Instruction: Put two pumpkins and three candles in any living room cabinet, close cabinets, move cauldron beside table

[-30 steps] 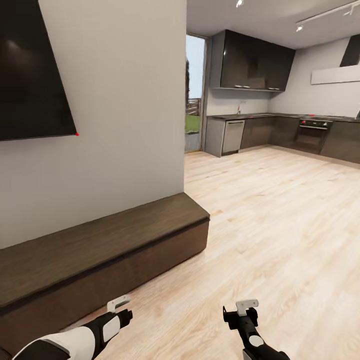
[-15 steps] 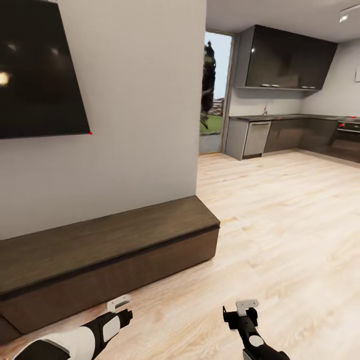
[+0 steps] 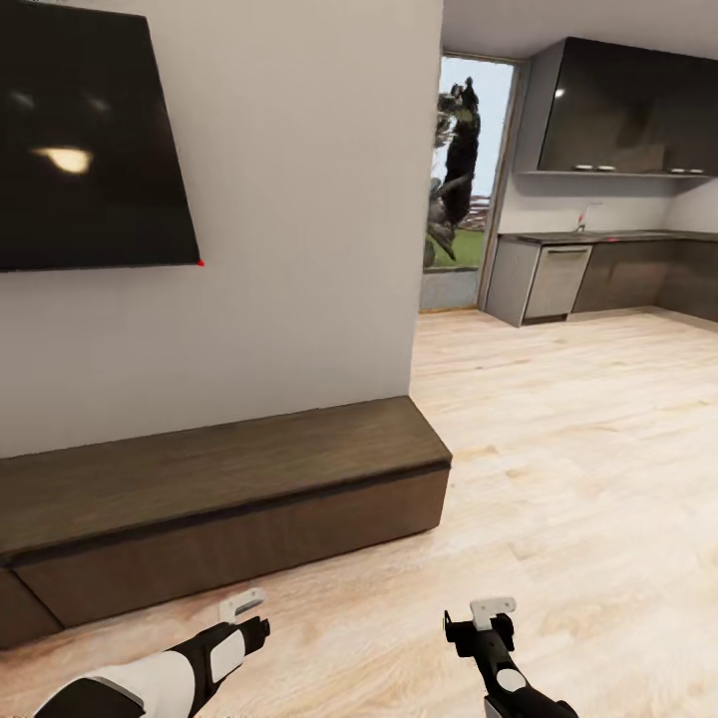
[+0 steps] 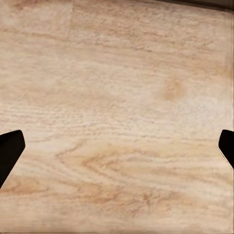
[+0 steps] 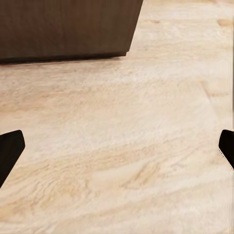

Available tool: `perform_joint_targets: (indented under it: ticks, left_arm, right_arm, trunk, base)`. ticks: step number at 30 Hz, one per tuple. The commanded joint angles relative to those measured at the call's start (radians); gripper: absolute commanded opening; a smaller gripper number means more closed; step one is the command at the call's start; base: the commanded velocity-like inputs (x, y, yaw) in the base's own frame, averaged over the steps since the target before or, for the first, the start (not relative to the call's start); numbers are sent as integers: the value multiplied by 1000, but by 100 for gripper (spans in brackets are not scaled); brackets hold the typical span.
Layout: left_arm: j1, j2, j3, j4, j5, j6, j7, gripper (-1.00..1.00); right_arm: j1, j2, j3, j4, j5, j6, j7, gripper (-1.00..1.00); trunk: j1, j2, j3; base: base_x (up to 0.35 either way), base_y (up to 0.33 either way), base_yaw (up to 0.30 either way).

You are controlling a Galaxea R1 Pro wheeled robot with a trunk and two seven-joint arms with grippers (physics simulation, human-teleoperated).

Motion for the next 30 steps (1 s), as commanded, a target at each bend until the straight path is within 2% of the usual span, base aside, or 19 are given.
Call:
perform_joint_targets:
  ticks: [1,21,30]
  left_arm:
    - [-1,-1,-8,2,5,2,3,100]
    - [-1,-2,-8,2,4,3,3,100]
    - [-1,-2,-8,2,4,3,3,100]
  right_arm:
    - [-1,0,9,1,-9,-3,-4,100]
    - [-1,0,9,1,-7,-3,-4,100]
    - [-1,0,9,1,-7,-3,-4,100]
  trunk:
    - [0,0,-1]
    - [0,0,-1]
    - [0,0,-1]
  base:
    - [2,-301,72]
    - [7,-303,9]
    - [83,-312,251]
